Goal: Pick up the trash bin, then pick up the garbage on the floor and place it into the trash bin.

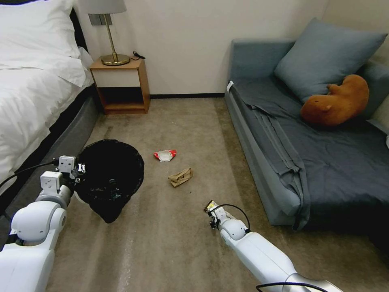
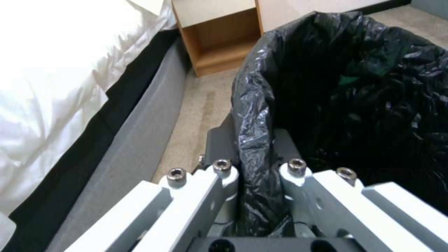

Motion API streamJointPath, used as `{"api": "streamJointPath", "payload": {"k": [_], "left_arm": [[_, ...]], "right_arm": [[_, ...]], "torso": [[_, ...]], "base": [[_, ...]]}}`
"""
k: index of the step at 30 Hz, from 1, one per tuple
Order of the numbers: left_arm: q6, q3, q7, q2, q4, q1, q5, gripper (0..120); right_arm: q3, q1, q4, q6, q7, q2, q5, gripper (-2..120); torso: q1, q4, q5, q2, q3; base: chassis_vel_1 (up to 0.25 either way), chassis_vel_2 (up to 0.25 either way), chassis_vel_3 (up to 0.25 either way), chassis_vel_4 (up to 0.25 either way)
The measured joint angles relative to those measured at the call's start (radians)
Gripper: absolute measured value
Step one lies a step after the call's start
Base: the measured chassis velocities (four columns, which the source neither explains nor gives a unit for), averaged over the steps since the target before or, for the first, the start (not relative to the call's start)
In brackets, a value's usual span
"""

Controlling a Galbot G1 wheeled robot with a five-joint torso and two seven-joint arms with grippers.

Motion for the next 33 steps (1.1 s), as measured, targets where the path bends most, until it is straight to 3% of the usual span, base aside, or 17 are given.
{"api": "streamJointPath", "payload": {"k": [13,19,24,27,33], "left_arm": [[-0.007,-0.006,0.003,0.004,-0.001,0.006,-0.004,4],[-0.007,-0.005,0.004,0.008,-0.003,0.002,-0.008,4],[-0.006,-0.004,0.004,0.008,-0.003,0.0,-0.009,4],[-0.005,-0.003,0.004,0.008,-0.003,-0.001,-0.01,4],[-0.005,-0.002,0.004,0.007,-0.003,0.0,-0.011,4]], "right_arm": [[0.001,-0.003,0.0,0.023,0.002,-0.011,-0.056,0],[0.007,0.008,-0.021,0.025,0.018,-0.009,-0.058,27],[0.008,0.011,-0.025,0.024,0.019,-0.009,-0.058,40],[0.013,0.011,-0.032,0.023,0.018,-0.009,-0.063,57],[0.023,0.009,-0.046,0.023,0.015,-0.008,-0.076,72]], "torso": [[0.0,0.0,-0.0001,0.0,0.0],[0.0,0.0,-0.0001,0.0,0.0],[0.0,0.0,-0.0001,0.0,0.0],[0.0,0.0,-0.0001,0.0,0.0],[0.0,0.0,0.0,0.0,0.0]], "base": [[0.0,0.0,0.0,0.0],[0.0,0.0,0.0,0.0],[0.0,0.0,0.0,0.0],[0.0,0.0,0.0,0.0],[0.0,0.0,0.0,0.0]]}}
